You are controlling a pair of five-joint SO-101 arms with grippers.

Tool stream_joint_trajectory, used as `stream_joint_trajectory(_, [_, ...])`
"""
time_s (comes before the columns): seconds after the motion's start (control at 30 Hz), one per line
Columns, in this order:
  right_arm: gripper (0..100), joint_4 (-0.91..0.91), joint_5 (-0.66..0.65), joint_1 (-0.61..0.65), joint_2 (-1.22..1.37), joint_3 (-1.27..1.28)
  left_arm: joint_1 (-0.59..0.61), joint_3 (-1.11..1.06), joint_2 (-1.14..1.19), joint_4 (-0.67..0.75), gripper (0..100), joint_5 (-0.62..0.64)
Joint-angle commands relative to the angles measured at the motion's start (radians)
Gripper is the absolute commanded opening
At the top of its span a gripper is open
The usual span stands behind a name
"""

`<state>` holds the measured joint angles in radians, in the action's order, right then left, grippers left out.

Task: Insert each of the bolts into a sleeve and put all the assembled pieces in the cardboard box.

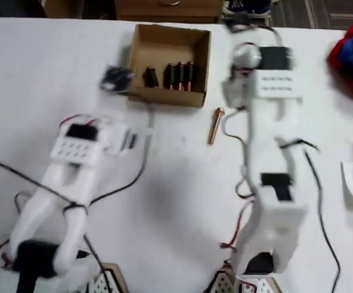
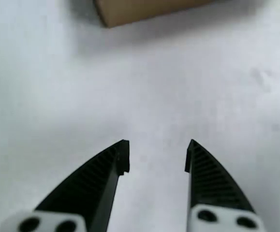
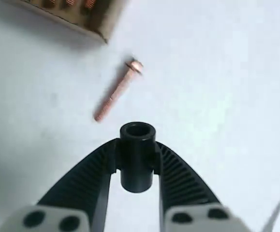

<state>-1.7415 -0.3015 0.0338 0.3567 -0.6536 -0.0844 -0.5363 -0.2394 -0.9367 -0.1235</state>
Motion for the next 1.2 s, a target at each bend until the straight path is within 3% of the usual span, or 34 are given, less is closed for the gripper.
stream_joint_trajectory(0.0, [2.1, 0.027, 0.063, -0.147, -0.197, 0.169, -0.15, 0.331, 0.189, -0.132, 21, 0.018])
stream_joint_trajectory(0.13, [2.1, 0.05, 0.084, -0.3, -0.295, 0.324, -0.267, 0.708, 0.503, -0.252, 21, 0.175])
stream_joint_trajectory(0.3, [2.1, 0.096, 0.081, -0.456, -0.383, 0.465, -0.351, 1.141, 0.816, -0.321, 21, 0.565])
stream_joint_trajectory(0.4, [2.1, 0.124, 0.051, -0.515, -0.412, 0.528, -0.388, 1.345, 0.968, -0.333, 21, 0.677])
stream_joint_trajectory(0.83, [2.1, 0.22, -0.011, -0.625, -0.427, 0.683, -0.439, 1.975, 1.452, -0.305, 21, 0.562])
stream_joint_trajectory(1.03, [2.1, 0.22, -0.011, -0.642, -0.427, 0.68, -0.436, 2.098, 1.577, -0.308, 15, 0.445])
stream_joint_trajectory(1.17, [2.1, 0.22, -0.011, -0.641, -0.427, 0.68, -0.433, 2.107, 1.597, -0.311, 16, 0.442])
